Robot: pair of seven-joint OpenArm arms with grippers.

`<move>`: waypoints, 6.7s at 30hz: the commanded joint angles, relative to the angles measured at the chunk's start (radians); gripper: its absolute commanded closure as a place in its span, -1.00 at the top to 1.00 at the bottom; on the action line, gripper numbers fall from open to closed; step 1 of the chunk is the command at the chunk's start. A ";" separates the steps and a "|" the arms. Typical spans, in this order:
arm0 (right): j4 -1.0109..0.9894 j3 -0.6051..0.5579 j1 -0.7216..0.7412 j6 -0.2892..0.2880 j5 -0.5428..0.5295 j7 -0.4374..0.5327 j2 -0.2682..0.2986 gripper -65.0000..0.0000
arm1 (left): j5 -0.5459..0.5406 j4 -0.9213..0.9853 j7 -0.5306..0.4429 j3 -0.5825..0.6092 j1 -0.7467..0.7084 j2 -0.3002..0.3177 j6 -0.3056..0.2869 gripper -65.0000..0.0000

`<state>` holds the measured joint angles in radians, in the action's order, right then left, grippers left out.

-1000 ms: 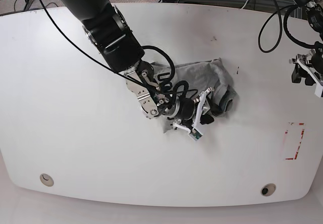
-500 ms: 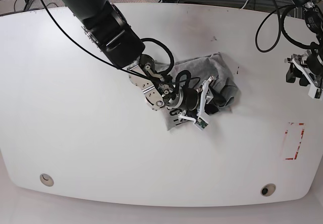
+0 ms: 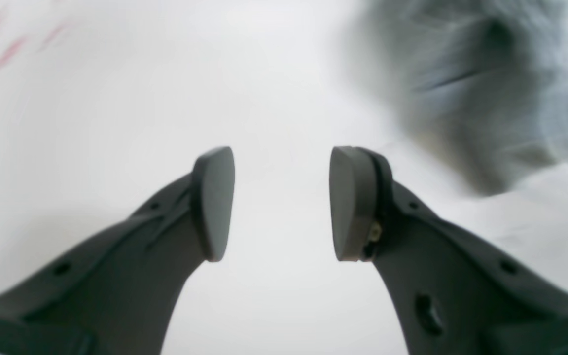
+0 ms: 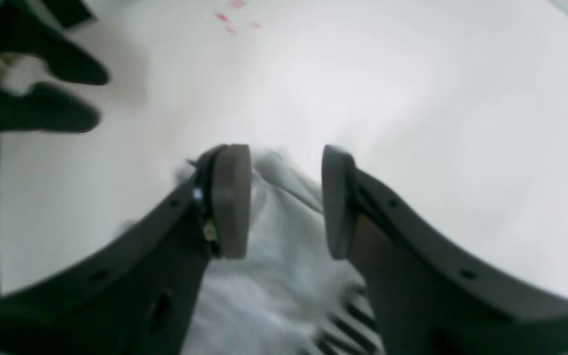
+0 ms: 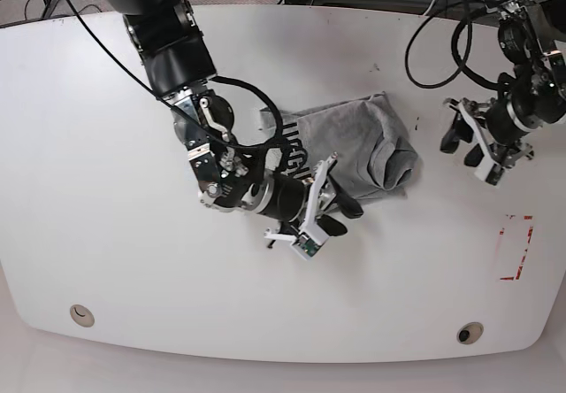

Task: Fold the T-shirt properly
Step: 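Grasp the shirt's printed edge with both grippers and lift it, then release the right gripper and grasp the folded shirt with the left gripper, then carry the folded shirt with the left gripper to the table's edge, then open the left gripper and release the shirt at the table edge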

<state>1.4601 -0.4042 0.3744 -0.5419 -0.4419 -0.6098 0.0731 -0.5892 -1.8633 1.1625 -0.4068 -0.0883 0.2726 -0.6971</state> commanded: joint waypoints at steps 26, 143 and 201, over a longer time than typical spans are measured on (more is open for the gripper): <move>-0.536 -0.088 0.137 -0.007 0.041 0.437 0.032 -0.31 | 0.340 0.120 -0.091 0.490 0.074 -0.241 0.061 -0.10; 0.457 0.523 -0.489 -0.008 0.206 0.038 0.152 -0.30 | 0.707 0.719 -0.648 0.443 0.190 -0.039 0.305 0.19; 0.351 0.541 -0.608 0.001 0.427 0.382 0.146 -0.31 | 0.667 0.166 -0.820 0.151 -0.011 0.064 0.167 0.18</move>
<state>1.8397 0.1165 -0.2283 -0.5476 -0.0284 -0.2981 0.2127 0.0799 -1.6791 0.4133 -0.2741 -0.0830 0.3481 -0.5793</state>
